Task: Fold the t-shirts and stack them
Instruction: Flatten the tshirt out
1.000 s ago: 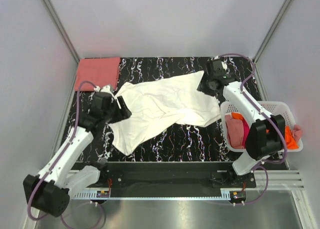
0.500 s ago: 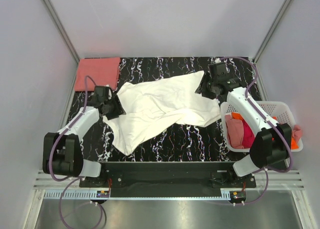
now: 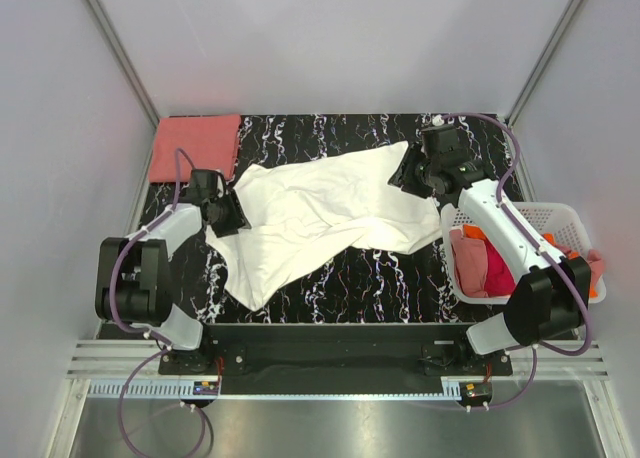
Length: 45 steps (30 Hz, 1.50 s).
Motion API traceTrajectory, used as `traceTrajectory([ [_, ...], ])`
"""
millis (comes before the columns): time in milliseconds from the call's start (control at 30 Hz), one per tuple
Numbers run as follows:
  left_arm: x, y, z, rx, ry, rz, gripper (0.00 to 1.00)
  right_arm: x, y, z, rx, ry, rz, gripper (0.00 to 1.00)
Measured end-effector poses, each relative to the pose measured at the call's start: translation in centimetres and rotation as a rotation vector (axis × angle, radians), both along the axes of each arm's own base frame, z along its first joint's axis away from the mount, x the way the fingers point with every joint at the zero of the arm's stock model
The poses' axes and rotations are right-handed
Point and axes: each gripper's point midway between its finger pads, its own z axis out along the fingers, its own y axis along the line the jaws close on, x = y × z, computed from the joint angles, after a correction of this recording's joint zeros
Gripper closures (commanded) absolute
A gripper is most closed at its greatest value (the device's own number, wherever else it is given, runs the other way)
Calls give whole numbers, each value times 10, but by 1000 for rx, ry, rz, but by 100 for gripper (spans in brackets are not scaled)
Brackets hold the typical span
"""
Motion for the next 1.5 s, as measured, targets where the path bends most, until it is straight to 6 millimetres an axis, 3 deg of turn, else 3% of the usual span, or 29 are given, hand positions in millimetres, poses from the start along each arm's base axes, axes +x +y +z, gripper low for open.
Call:
traceTrajectory([
  [433, 9, 8, -10, 51, 15, 3, 53, -3, 3, -1, 14, 3, 15, 52],
  [900, 8, 3, -18, 35, 39, -37, 66, -9, 1, 20, 31, -49, 15, 52],
  [1167, 8, -1, -15, 16, 32, -60, 100, -12, 0, 12, 29, -29, 8, 51],
  [1333, 7, -5, -4, -4, 16, -76, 100, -16, -1, 4, 33, 1, -10, 50],
  [1400, 8, -6, 1, -8, 10, -78, 92, -17, -2, 1, 33, 13, -13, 50],
  [1500, 10, -7, 9, -10, 2, -83, 100, -19, -2, -2, 31, 27, -16, 50],
])
